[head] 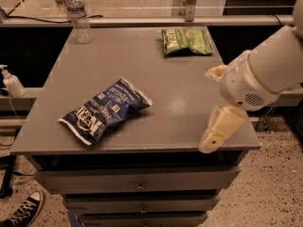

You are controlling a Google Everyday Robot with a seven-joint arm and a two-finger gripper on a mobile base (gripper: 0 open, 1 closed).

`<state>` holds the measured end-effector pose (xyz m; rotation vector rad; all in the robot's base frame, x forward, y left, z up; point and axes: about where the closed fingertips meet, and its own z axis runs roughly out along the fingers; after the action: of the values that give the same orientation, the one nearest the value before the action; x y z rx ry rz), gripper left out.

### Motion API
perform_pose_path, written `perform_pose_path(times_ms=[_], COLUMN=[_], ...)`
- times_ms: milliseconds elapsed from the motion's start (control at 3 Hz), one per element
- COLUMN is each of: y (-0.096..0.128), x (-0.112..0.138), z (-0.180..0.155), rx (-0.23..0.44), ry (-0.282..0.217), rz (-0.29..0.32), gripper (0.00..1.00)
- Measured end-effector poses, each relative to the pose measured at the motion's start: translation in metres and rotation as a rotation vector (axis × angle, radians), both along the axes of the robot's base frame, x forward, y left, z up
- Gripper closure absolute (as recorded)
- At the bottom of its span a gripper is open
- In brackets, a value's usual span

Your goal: Move blue chip bag near green jalapeno chip bag

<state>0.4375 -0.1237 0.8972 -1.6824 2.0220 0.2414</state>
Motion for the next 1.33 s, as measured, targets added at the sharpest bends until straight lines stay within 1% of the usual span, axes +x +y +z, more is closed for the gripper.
perform_pose_path(times_ms=[333, 667, 1000, 1333], y=[0.066, 0.080, 0.080, 0.093], x=[0.012, 0.030, 0.029, 0.038], z=[-0.034, -0.024, -0.023, -0.026], rx=[0.179, 0.220, 0.220, 0.263], ry=[-0.033, -0.109, -0.111, -0.149], rz=[0.094, 0.082, 0.081, 0.067], gripper=[0.00, 0.00, 0.00, 0.00])
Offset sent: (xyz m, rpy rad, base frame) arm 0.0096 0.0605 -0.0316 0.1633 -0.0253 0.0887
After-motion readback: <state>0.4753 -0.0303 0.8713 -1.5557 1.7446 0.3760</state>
